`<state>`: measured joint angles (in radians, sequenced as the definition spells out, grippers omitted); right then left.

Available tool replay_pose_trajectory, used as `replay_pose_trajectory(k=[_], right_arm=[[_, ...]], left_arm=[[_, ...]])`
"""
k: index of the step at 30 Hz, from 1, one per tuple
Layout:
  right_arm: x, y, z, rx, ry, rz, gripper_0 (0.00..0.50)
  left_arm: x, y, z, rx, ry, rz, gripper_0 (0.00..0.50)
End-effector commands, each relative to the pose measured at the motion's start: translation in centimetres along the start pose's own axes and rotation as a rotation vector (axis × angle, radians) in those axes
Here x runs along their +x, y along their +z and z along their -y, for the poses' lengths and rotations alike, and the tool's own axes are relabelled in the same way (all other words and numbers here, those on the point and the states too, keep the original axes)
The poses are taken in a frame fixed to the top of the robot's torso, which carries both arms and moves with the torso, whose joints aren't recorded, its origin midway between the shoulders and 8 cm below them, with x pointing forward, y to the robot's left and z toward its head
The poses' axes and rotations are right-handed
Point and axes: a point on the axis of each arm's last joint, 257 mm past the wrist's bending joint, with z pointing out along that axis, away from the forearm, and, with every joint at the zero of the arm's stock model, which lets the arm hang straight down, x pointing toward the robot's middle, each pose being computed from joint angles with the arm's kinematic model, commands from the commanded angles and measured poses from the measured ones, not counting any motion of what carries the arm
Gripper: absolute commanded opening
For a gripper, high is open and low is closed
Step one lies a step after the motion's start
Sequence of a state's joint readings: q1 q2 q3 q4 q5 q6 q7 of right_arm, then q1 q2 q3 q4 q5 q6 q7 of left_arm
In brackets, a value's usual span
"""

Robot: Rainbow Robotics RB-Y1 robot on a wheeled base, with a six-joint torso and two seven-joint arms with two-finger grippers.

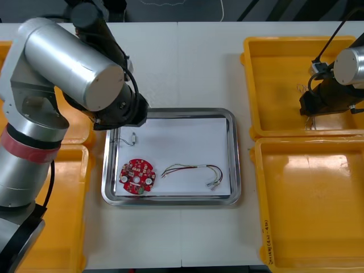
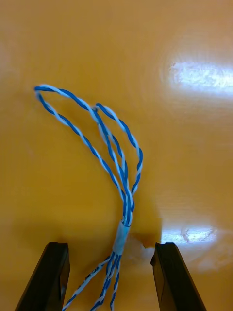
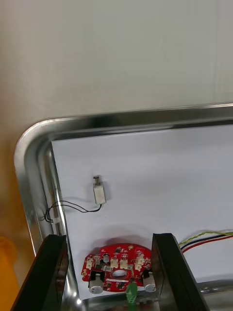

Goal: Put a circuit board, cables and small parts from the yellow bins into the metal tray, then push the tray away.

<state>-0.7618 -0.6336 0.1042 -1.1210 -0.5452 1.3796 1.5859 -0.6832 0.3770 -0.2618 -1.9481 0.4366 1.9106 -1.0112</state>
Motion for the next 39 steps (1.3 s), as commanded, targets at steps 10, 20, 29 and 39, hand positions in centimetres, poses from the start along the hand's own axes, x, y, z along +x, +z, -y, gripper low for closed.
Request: replay_pose_trajectory(k=[10,20,29,39], right_arm=[[-2.0,-0.6,-0.5,-0.033,0.069,0.045,0.315],[-1.8,-0.6,-0.7,-0.038,0.072,0.036,0.0],[-2.5,-2.8,-0.8,-0.049,0.043,-0.002,0.0],[-5.3,-7.7,-1.0,-0.062,-0.067,0.011,0.0]], left_arm=[[-3.4,-4.9,-5.3,-0.013,0.065,0.106,0.5],[-5.0,-8.0,-9.3,-0.008,0.049,0.123,0.5],[-5.5,-9.2,-14.4,-0.06,0.06,0.092,0.5],[-5.3,-8.9,-20.0,-0.11,0.075,0.025,0.5]])
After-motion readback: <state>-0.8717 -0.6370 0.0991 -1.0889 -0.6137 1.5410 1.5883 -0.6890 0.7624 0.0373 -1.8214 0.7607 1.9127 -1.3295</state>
